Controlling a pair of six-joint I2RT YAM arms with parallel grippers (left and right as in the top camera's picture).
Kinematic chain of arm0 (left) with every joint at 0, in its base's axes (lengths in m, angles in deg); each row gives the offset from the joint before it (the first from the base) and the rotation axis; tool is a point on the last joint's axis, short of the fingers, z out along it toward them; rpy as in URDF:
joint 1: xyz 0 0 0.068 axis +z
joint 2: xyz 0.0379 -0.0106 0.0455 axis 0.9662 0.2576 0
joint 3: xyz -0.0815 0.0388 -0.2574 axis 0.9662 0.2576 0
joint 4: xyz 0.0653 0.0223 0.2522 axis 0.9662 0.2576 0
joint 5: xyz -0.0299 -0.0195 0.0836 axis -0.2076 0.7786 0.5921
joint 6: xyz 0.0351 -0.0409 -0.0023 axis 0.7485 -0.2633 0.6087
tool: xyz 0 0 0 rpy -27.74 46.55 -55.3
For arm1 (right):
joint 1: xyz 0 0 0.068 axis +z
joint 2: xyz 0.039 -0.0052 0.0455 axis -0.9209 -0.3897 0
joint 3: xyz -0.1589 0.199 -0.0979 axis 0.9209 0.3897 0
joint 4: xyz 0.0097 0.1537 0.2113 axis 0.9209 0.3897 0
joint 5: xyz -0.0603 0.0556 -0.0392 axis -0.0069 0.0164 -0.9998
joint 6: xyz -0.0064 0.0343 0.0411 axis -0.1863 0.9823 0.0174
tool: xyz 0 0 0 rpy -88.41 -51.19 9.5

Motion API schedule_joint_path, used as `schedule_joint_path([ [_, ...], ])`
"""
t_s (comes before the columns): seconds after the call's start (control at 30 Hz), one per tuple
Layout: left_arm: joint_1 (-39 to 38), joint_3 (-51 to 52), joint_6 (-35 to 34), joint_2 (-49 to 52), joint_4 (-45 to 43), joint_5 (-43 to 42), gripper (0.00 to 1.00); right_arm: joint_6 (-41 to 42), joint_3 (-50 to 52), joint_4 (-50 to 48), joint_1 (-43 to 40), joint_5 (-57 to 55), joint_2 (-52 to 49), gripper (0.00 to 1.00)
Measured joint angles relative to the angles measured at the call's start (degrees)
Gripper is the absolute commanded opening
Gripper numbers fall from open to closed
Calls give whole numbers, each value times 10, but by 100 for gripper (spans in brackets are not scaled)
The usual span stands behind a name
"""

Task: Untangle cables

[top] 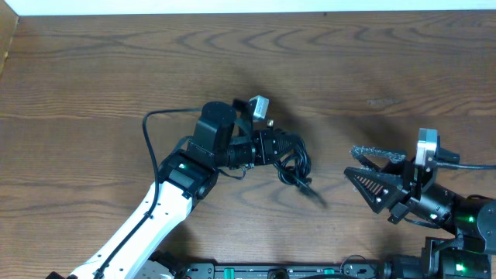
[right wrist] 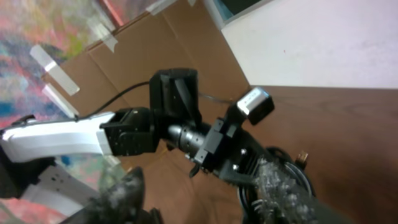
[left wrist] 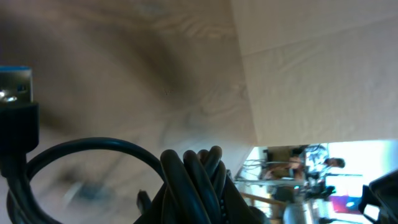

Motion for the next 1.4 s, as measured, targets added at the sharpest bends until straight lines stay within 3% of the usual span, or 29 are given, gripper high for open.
schedule_joint_path([
  [0.37,0,0,52,1,-153,-13,7,-44,0,70,0,7,0,64],
  [0.63,0,0,63,1,-316,-103,7,-102,0,151,0,-41,0,68],
  [0.9,0,0,63,1,-341,-189,7,-140,0,153,0,-52,0,64],
  [1.07,0,0,63,1,-361,-229,7,-158,0,158,0,-53,0,50],
  [1.13,0,0,63,1,-363,-243,7,-161,0,158,0,-52,0,52],
  [1.27,0,0,63,1,-379,-266,7,-196,0,159,0,-27,0,66],
  [1.4,0,0,64,1,-442,-301,8,-244,0,158,0,18,0,68],
])
